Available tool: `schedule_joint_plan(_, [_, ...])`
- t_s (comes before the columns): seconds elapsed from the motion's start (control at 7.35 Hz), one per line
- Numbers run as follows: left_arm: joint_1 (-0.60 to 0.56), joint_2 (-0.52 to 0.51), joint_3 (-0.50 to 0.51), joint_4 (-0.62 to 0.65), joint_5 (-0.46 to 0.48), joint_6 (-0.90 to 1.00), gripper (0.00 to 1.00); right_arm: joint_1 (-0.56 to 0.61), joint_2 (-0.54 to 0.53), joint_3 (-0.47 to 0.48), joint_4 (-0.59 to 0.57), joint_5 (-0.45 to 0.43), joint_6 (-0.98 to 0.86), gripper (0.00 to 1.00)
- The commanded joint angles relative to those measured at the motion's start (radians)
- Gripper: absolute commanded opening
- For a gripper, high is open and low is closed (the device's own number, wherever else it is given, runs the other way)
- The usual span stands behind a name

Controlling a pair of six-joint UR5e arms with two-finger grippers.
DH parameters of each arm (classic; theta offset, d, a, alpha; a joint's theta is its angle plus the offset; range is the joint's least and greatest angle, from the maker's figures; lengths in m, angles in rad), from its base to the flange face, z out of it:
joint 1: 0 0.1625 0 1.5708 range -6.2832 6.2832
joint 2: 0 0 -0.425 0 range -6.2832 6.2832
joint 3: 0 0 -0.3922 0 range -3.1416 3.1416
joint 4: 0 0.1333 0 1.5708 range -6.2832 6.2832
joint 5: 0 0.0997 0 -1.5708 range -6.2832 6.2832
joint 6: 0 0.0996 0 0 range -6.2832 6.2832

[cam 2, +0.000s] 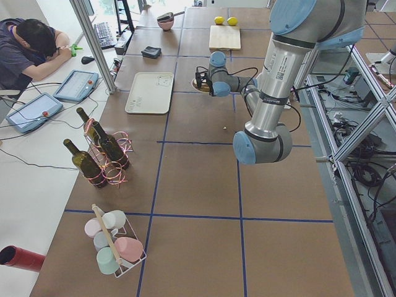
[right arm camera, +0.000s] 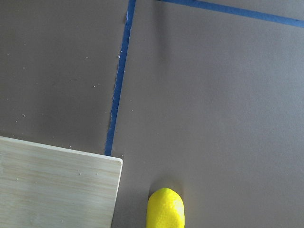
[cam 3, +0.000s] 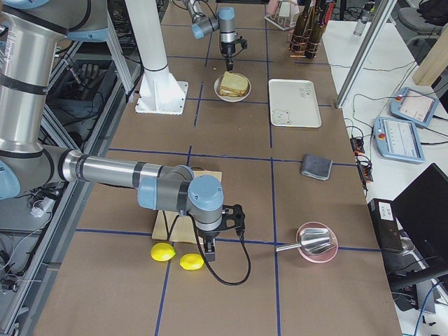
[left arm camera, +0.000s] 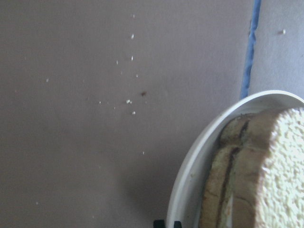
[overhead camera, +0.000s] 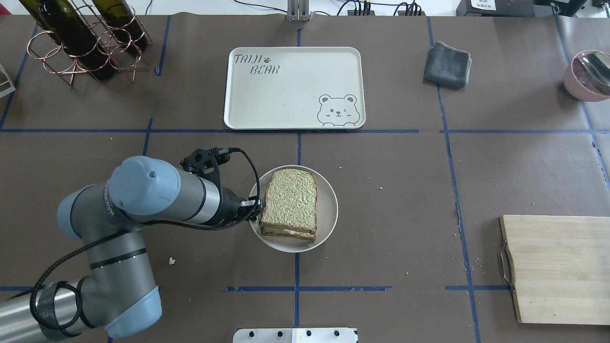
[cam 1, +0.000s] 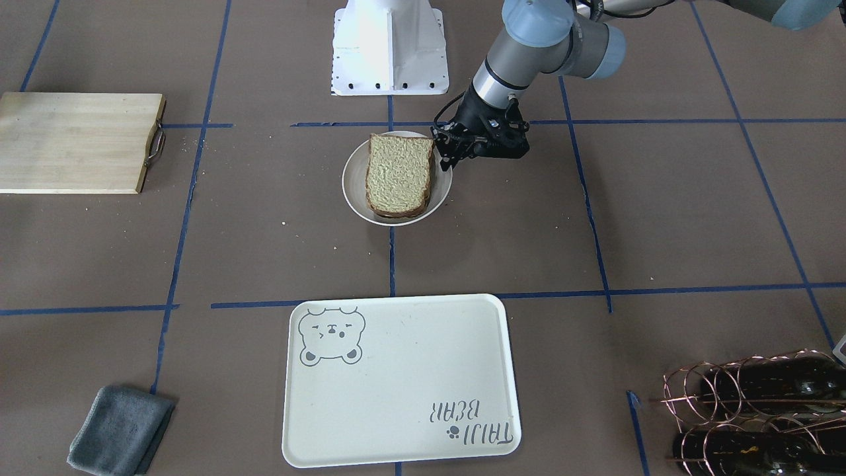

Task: Make sandwich and place on tray
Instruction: 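Carry the plate with the left gripper onto the white bear tray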

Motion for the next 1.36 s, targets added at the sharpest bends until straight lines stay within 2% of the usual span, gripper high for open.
schedule_joint_plan(0.0, [-0.16,-0.134,0.203,-0.005,-0.077,0.147,0.0,0.0,0.004,-0.001,0.0,0.0,0.004,1.0])
schedule_joint_plan(0.27, [-0.247,-0.337,0.497,-0.036,-0.088,0.237,0.0,0.0,0.004,-0.007,-0.001,0.002,0.004,1.0])
schedule_joint_plan(0.54, [-0.262,-0.458,0.813,-0.271,-0.091,0.246,0.0,0.011,0.004,-0.015,0.0,0.002,-0.001,1.0])
schedule_joint_plan(0.82, [-0.262,-0.526,0.97,-0.358,-0.083,0.249,0.0,0.02,0.004,-0.023,0.0,0.002,-0.004,1.0])
schedule_joint_plan(0.95, [-0.261,-0.543,1.02,-0.387,-0.079,0.252,0.0,0.021,0.006,-0.024,0.0,0.0,-0.004,1.0])
schedule_joint_plan(1.09, [-0.261,-0.545,1.02,-0.389,-0.068,0.284,0.0,0.022,0.006,-0.034,0.0,0.0,-0.002,1.0])
schedule_joint_plan(1.22, [-0.261,-0.545,1.02,-0.389,-0.067,0.31,0.51,0.022,0.006,-0.04,0.0,0.0,-0.002,1.0])
